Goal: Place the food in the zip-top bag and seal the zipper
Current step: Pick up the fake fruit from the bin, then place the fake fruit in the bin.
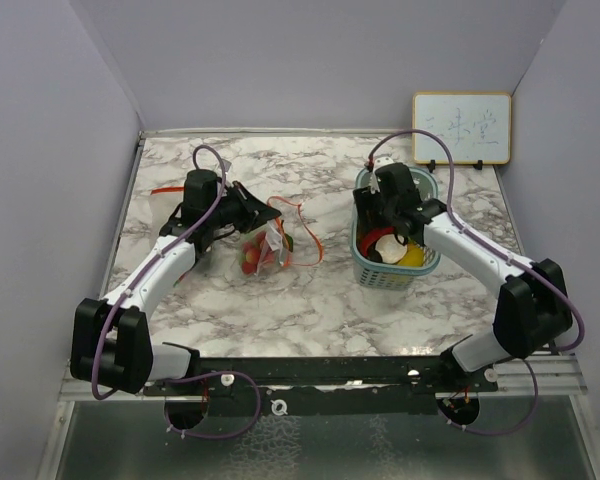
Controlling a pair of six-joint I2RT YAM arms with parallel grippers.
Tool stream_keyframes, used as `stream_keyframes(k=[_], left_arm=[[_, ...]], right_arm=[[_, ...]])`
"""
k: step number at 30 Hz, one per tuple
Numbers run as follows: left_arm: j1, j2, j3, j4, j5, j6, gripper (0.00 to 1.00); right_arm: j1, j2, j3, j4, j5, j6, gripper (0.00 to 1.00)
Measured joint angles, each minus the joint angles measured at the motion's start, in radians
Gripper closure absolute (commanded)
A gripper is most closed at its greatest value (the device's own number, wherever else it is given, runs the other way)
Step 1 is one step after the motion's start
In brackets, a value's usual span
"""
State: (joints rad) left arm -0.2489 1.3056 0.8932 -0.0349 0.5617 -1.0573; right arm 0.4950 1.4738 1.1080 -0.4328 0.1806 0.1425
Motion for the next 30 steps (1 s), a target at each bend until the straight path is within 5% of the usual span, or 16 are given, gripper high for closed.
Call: stream_keyframes(k=[5, 8, 15, 30], left_arm=[[0.000, 0.000, -0.008, 0.010, 0.003, -0.005, 1.00], [0.000, 0.000, -0.007, 0.011, 0.005, -0.003, 1.00], [0.000, 0.000, -0.003, 0.010, 0.008, -0.003, 1.00], [0.000, 0.006, 0.033, 0.021, 0.021, -0.027, 1.00]], right_arm=[[-0.019, 0.092, -0.006, 0.104, -0.018, -0.047, 0.73], [-0.026, 0.122, -0.009, 0.148, -0.032, -0.059, 0.86], [-0.032, 0.102, -0.013, 0.160, -0.032, -0.062, 0.93], [-0.032, -0.222, 0.140, 0.071, -0.075, -0.069, 0.93]])
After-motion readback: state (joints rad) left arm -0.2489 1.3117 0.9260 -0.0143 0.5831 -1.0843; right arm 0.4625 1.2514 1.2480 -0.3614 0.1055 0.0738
